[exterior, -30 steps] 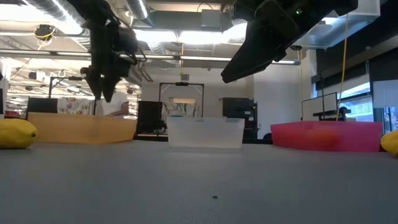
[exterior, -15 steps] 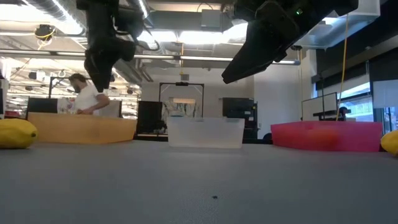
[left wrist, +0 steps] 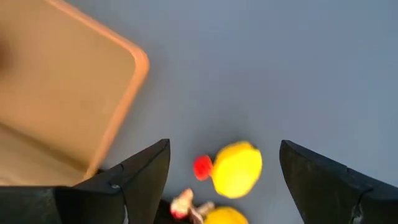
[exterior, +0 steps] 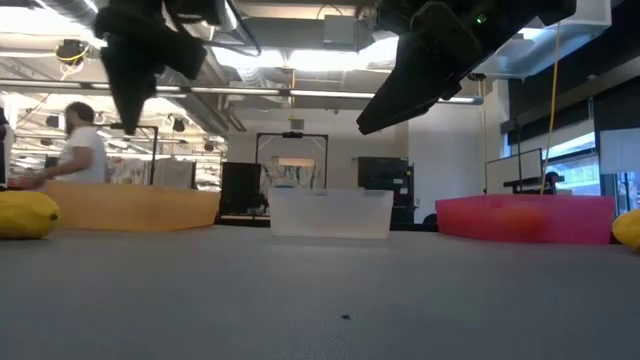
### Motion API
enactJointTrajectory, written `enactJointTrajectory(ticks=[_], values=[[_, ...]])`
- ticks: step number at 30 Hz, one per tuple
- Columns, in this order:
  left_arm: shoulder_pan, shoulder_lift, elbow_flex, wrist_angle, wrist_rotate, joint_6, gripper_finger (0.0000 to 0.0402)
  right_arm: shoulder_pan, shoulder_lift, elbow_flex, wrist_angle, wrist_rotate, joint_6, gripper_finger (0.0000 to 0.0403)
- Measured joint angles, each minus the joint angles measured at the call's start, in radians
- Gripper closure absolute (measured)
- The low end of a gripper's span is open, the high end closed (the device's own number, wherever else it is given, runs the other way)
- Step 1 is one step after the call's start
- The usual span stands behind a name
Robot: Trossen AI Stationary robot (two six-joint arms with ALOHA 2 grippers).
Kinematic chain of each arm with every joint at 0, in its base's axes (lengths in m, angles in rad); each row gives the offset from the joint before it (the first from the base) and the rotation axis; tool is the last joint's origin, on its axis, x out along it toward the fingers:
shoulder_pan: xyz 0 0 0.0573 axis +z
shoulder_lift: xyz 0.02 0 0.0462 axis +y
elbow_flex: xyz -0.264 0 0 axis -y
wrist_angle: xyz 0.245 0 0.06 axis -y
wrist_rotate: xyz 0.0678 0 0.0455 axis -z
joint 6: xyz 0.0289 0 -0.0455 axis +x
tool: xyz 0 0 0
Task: Sort produce into baskets
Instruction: Put the lemon into the pink bin
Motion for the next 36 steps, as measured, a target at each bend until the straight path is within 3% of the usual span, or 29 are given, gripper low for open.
enactJointTrajectory(ticks=[6,16,36], values=[[-0.142,0.000,-0.018,-0.036,0.000,-0.068,0.0107,0.000,0.000,0.000,0.000,0.000,0.000,0.0121],[-0.296,0.001,-0.171,0.014,0.000,-0.159,0.0107,0.000,0.000,0.000,0.000,-0.011,0.000,0.0121],[-0.327,0.002,-0.444,0.270,0.040,-0.248,0.0109,0.000,0.000,0.000,0.001,-0.011,0.000,0.0121]])
